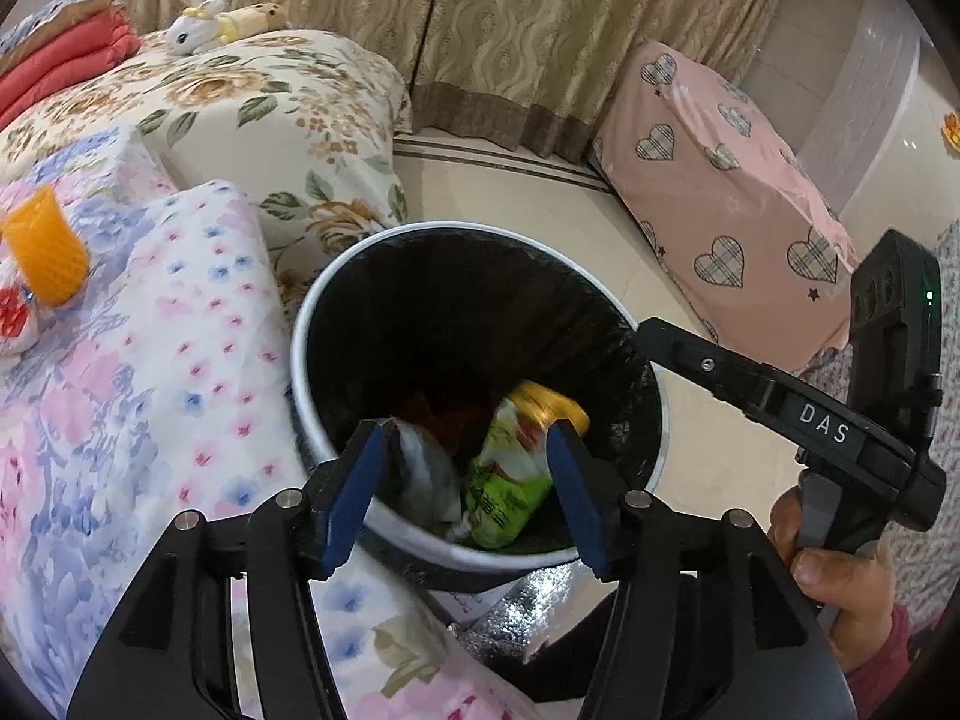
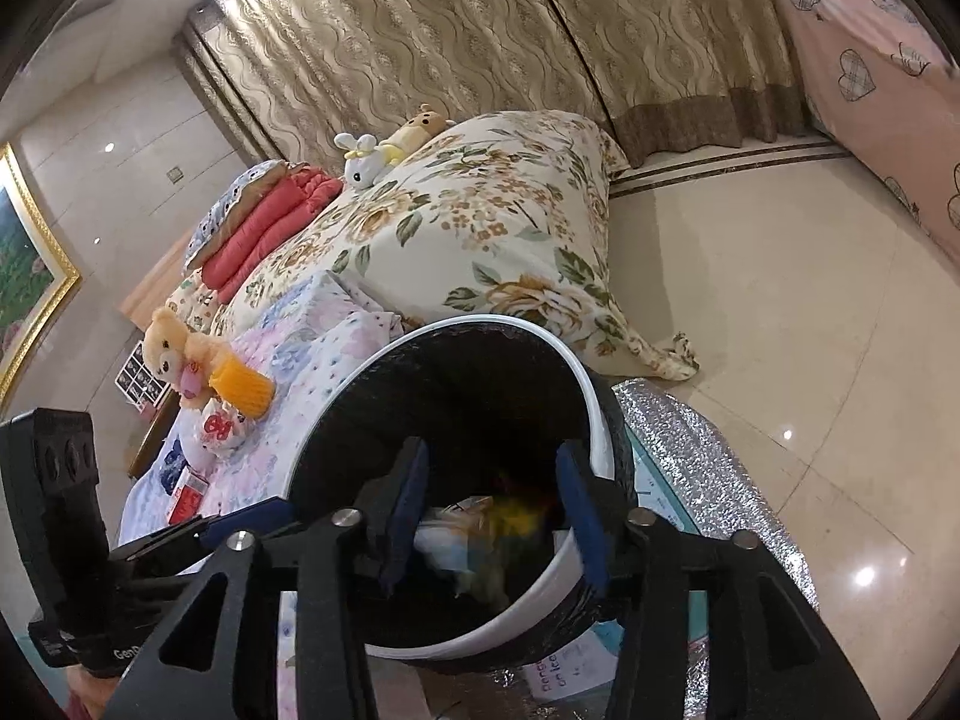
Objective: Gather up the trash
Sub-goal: 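Move both open tools back over the bed toward the remaining items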
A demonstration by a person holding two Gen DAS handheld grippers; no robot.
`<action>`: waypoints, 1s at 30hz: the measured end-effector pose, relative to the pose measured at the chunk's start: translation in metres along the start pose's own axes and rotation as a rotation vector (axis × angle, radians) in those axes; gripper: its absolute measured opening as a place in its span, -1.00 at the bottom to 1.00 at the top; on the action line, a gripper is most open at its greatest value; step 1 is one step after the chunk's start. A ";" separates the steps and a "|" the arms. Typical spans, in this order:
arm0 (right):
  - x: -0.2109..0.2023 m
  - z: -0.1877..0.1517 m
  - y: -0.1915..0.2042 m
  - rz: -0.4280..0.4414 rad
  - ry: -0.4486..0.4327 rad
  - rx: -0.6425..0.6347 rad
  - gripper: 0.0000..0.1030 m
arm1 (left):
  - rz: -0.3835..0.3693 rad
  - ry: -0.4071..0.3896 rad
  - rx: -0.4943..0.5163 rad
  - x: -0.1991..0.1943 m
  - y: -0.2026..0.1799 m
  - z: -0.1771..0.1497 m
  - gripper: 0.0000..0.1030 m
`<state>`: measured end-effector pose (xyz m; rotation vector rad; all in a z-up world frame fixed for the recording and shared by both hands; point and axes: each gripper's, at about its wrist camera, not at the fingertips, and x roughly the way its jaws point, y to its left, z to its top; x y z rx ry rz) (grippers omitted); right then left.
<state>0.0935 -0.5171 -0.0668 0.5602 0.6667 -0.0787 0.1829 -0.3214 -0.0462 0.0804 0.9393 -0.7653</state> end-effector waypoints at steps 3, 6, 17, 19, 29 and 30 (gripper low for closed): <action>-0.001 -0.002 0.003 -0.002 -0.004 0.003 0.10 | 0.007 -0.010 -0.025 -0.007 0.011 -0.008 0.12; -0.002 -0.007 0.009 0.005 0.000 0.007 0.19 | 0.039 -0.026 -0.047 -0.017 0.024 -0.022 0.13; -0.005 -0.025 0.068 0.065 0.001 -0.056 0.57 | 0.169 -0.114 -0.126 -0.068 0.079 -0.066 0.28; -0.002 -0.029 0.081 0.078 0.010 -0.074 0.58 | 0.201 -0.122 -0.149 -0.078 0.093 -0.076 0.28; 0.024 -0.060 0.146 0.139 0.086 -0.170 0.60 | 0.296 -0.156 -0.230 -0.115 0.145 -0.116 0.31; 0.027 -0.063 0.153 0.145 0.093 -0.181 0.60 | 0.306 -0.157 -0.242 -0.119 0.151 -0.120 0.32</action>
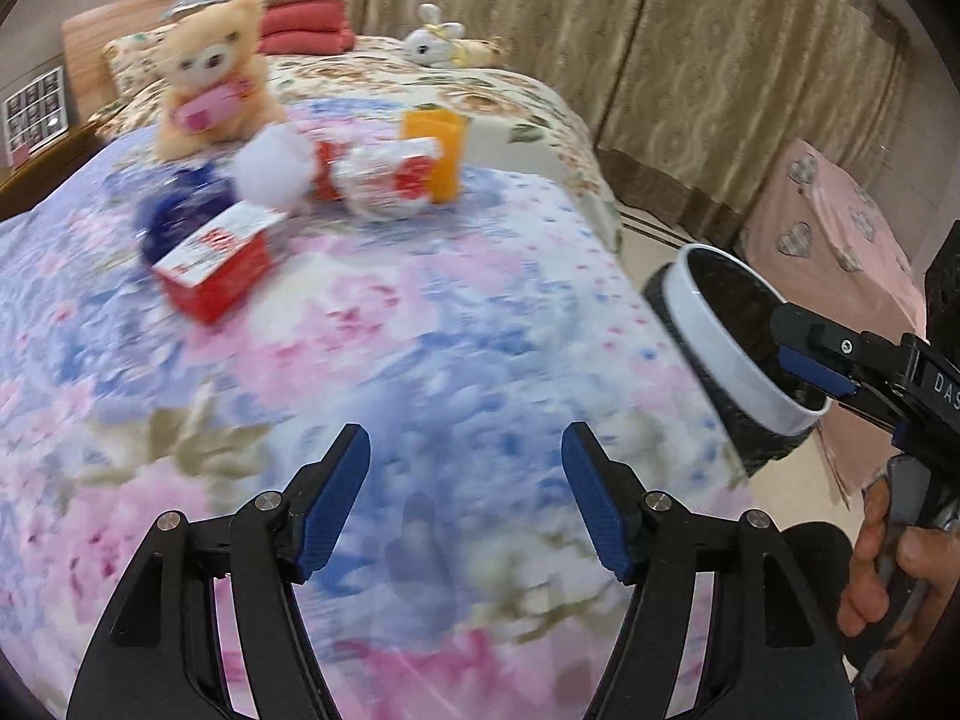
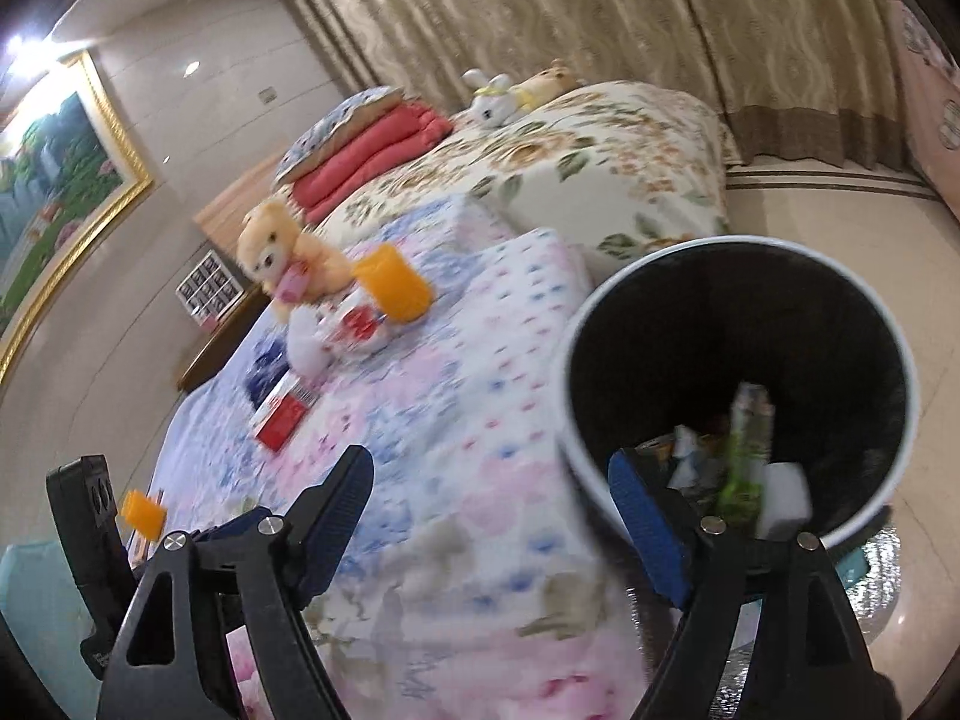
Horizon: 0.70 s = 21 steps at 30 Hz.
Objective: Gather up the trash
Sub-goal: 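Move both open tools back over the bed toward the remaining items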
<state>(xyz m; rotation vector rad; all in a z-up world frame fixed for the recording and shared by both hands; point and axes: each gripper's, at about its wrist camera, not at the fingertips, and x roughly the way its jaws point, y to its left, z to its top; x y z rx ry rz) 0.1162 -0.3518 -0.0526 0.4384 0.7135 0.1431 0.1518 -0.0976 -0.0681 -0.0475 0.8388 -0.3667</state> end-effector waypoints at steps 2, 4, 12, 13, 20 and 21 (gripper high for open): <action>0.007 -0.004 0.010 0.012 0.011 -0.017 0.60 | 0.012 -0.002 -0.019 -0.003 0.010 -0.002 0.32; 0.013 -0.007 0.019 0.019 0.018 -0.029 0.60 | 0.021 -0.006 -0.037 -0.006 0.023 -0.004 0.32; 0.048 -0.015 0.049 0.050 0.071 -0.051 0.60 | 0.081 -0.024 -0.078 -0.016 0.060 -0.005 0.34; 0.053 -0.016 0.052 0.058 0.078 -0.055 0.60 | 0.086 -0.025 -0.085 -0.016 0.065 -0.006 0.34; 0.080 -0.014 0.066 0.075 0.105 -0.066 0.60 | 0.132 -0.017 -0.119 -0.012 0.093 -0.002 0.35; 0.083 -0.014 0.069 0.076 0.107 -0.070 0.60 | 0.135 -0.015 -0.120 -0.011 0.095 -0.001 0.35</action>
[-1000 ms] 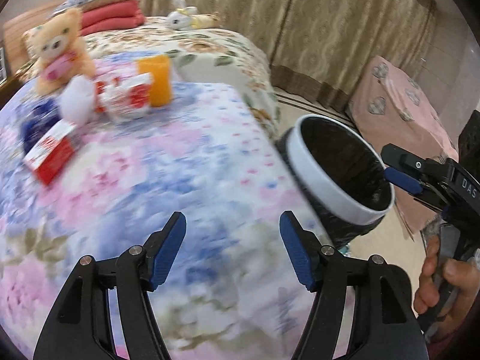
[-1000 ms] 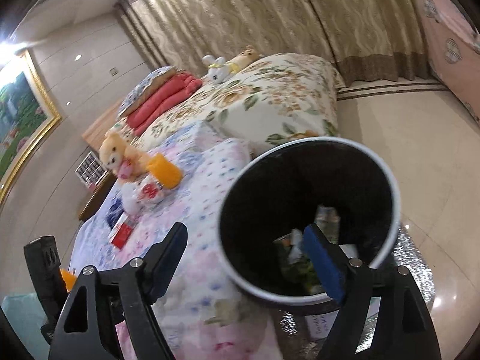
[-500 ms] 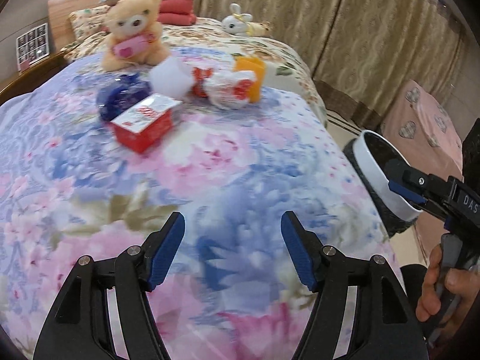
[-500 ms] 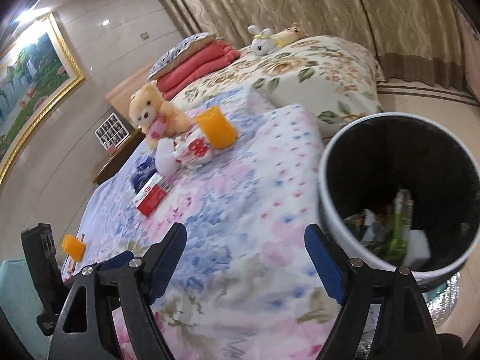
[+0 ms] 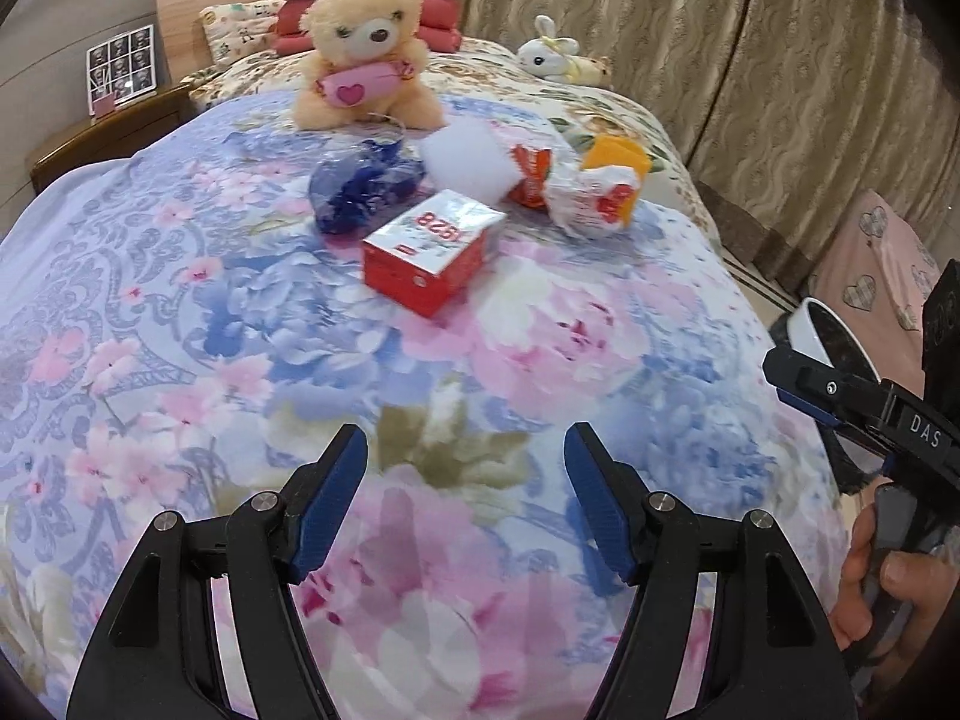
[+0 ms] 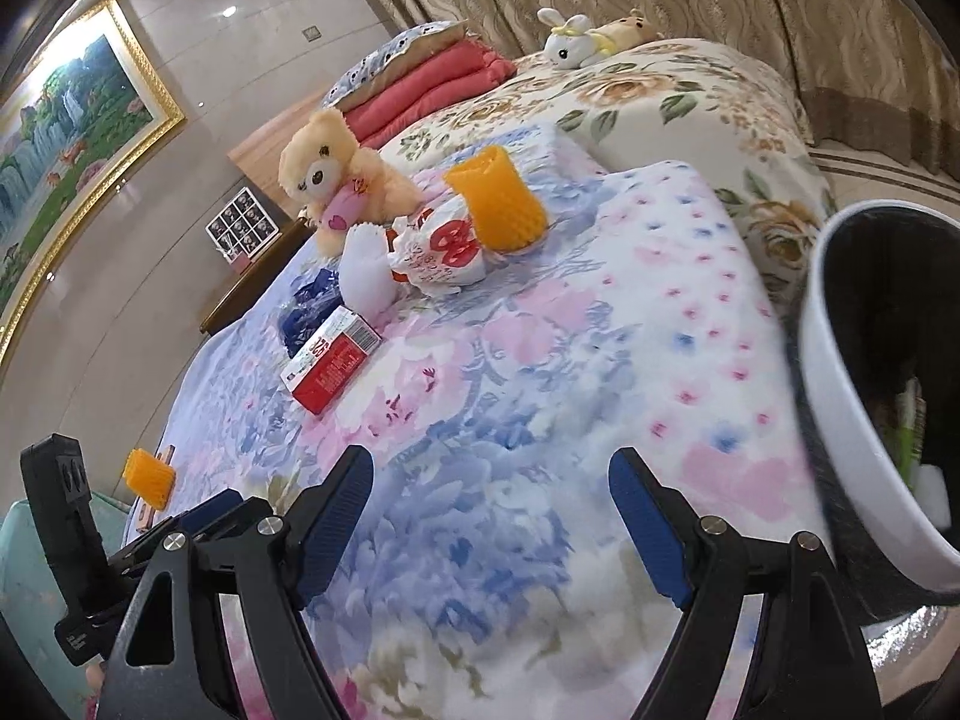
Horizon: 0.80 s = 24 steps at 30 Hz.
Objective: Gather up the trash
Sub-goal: 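Move both open tools back over the bed toward the remaining items, then grasp the red-and-white printed box with the left tool while the right tool grasps the crumpled tissue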
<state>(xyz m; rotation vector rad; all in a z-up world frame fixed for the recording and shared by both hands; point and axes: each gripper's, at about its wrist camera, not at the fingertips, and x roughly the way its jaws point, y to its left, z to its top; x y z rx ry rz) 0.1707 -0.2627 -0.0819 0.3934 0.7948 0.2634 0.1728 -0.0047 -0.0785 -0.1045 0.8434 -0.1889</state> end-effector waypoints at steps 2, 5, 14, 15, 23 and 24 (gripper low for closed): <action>0.007 0.003 0.004 0.001 0.003 -0.011 0.60 | -0.001 0.009 -0.002 0.004 0.003 0.004 0.35; 0.017 0.009 0.007 0.001 0.009 -0.023 0.60 | 0.009 0.015 0.005 0.010 0.004 0.011 0.36; 0.046 0.031 0.015 0.016 0.015 -0.058 0.60 | 0.041 0.014 0.009 0.034 0.015 0.039 0.41; 0.049 0.034 0.016 0.020 0.012 -0.064 0.60 | 0.046 0.017 0.011 0.039 0.017 0.043 0.42; 0.087 0.065 0.022 0.052 0.000 -0.081 0.60 | 0.038 0.016 -0.007 0.065 0.031 0.070 0.43; 0.091 0.069 0.022 0.056 -0.001 -0.079 0.60 | 0.036 0.018 -0.013 0.067 0.033 0.072 0.43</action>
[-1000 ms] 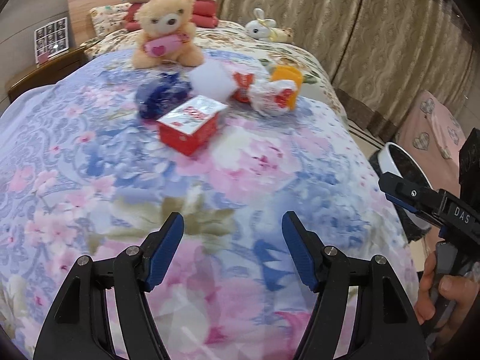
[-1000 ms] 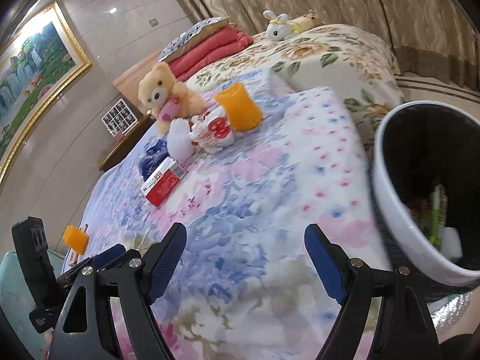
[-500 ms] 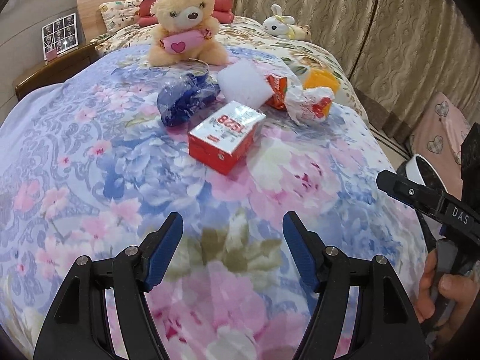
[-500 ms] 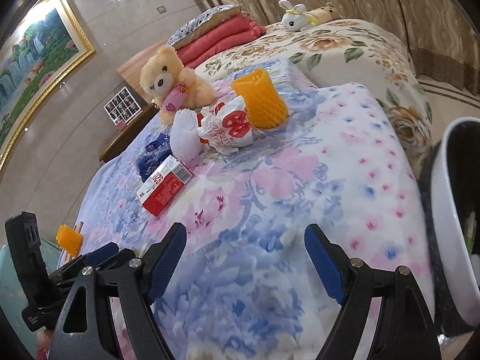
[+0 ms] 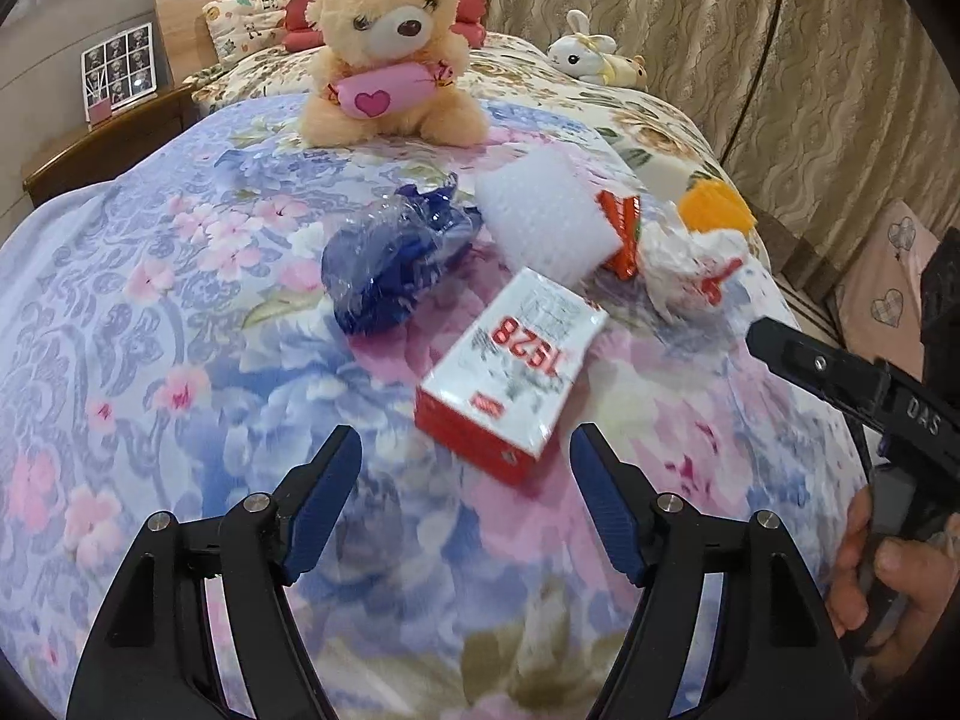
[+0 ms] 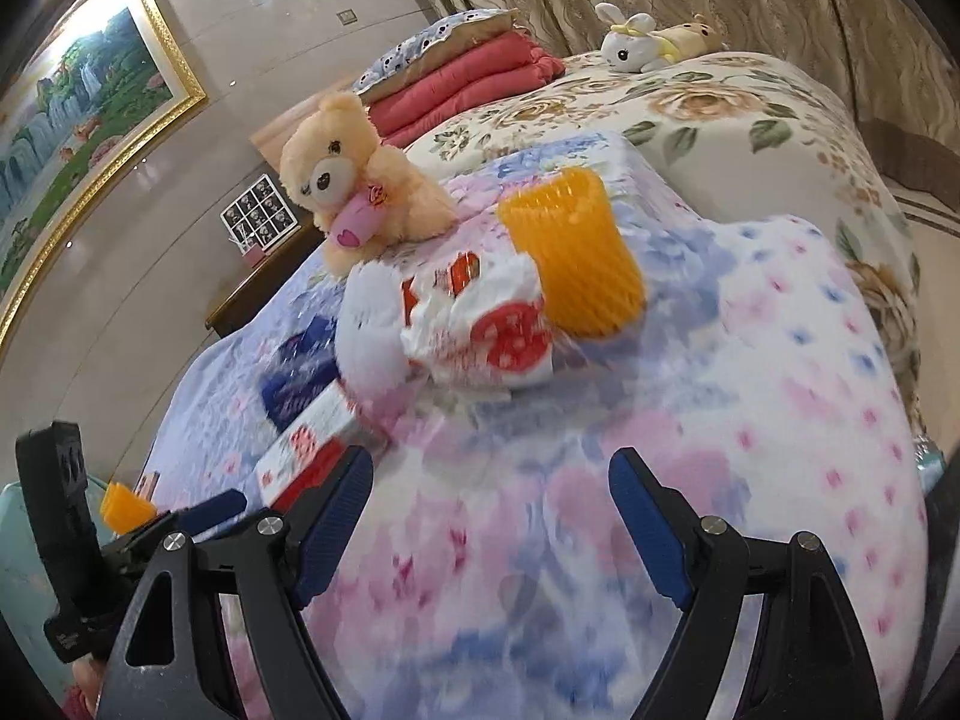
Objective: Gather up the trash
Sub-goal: 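Grasp the red-and-white printed box with the left tool while the right tool grasps the crumpled tissue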
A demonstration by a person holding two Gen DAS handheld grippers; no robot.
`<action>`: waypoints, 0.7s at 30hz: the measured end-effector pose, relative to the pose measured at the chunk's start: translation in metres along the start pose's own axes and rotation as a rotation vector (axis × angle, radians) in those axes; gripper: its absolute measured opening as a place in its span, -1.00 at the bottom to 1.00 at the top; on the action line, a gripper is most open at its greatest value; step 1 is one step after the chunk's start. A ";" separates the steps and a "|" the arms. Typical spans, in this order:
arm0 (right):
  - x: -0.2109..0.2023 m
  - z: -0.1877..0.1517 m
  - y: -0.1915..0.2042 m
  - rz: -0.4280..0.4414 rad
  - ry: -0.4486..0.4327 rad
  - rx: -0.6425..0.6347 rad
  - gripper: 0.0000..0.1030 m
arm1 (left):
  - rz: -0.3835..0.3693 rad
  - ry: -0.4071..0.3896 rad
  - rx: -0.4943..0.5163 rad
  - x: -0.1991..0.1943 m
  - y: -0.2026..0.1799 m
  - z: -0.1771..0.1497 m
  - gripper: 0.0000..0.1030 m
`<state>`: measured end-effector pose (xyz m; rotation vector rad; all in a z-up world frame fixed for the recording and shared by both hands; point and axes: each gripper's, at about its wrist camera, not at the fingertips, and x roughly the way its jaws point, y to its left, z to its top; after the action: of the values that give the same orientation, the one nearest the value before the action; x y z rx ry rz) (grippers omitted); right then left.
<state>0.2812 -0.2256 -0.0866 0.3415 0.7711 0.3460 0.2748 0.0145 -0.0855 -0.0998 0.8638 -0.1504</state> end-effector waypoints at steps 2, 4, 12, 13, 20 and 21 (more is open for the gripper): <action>0.008 0.008 0.001 0.001 -0.001 -0.002 0.60 | -0.009 0.005 -0.009 0.005 0.002 0.004 0.44; 0.018 0.016 0.001 -0.002 -0.002 -0.007 0.60 | -0.017 0.009 -0.010 0.010 0.003 0.006 0.44; 0.039 0.028 0.003 -0.029 -0.021 -0.018 0.52 | -0.024 0.001 0.035 0.015 -0.007 0.007 0.43; 0.041 0.028 0.003 -0.032 -0.018 -0.020 0.30 | -0.026 -0.006 0.048 0.014 -0.009 0.007 0.42; 0.034 0.021 0.008 -0.012 0.007 -0.064 -0.36 | -0.047 -0.021 0.107 0.011 -0.024 0.005 0.07; 0.031 0.020 0.009 -0.008 0.006 -0.070 -0.36 | -0.051 -0.021 0.106 0.009 -0.025 0.004 0.07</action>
<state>0.3148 -0.2074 -0.0883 0.2716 0.7641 0.3659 0.2808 -0.0117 -0.0860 -0.0239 0.8309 -0.2420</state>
